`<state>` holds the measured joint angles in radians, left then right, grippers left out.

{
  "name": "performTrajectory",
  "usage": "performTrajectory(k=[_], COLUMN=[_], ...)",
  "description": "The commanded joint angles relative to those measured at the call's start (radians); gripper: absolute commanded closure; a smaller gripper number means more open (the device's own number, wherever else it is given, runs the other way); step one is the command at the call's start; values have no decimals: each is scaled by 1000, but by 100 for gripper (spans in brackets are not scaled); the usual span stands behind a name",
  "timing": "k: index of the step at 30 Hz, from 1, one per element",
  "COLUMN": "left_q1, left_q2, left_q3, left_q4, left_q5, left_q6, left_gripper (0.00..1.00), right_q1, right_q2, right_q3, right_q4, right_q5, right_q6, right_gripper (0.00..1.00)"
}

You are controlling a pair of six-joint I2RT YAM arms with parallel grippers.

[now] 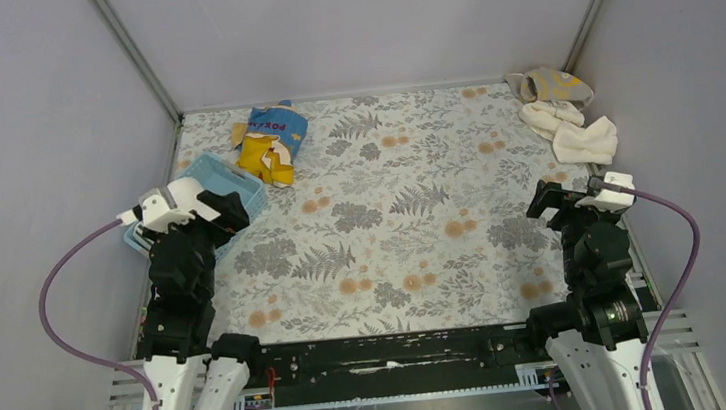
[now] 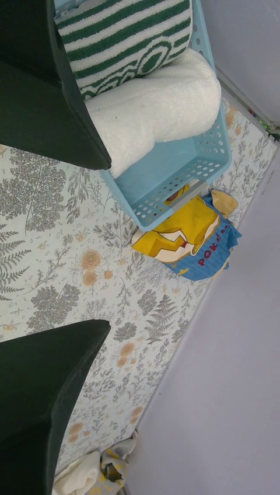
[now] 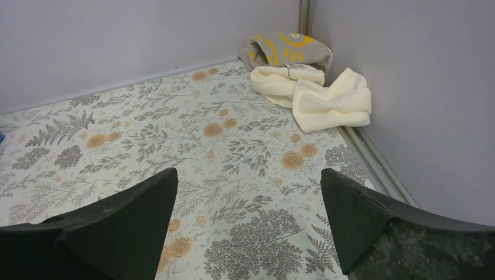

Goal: Roll the towels
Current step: Move the towel to the center of the board.

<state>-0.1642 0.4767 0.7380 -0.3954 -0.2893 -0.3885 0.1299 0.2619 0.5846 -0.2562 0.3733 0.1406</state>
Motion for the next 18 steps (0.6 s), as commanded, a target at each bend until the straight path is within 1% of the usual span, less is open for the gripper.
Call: performTrajectory(k=[1,6,10,13,18], left_q1=[-17,-55,-99,-125,-156], left_q2=[-23,-50,-74,-84,-100], left_q3=[-8,-19,-20,-22,-21], left_q4=[59,60,36,29,20], left_q5=[-68,-84,-151,-160,-183], left_q6=[-20,-12,-19,-16,-11], left_gripper=[0,0,0,0,0], right_q1=[-6,-6,-6,-6,-7], right_q2=[18,76,180,322,612], right_q3=[25,54,101,167,252], right_q4=[45,18,-11,-40,-4], right_q5=[26,56,59,94,205], right_q6=[-2,11,27,41,52], right_gripper=[1,1,1,1,1])
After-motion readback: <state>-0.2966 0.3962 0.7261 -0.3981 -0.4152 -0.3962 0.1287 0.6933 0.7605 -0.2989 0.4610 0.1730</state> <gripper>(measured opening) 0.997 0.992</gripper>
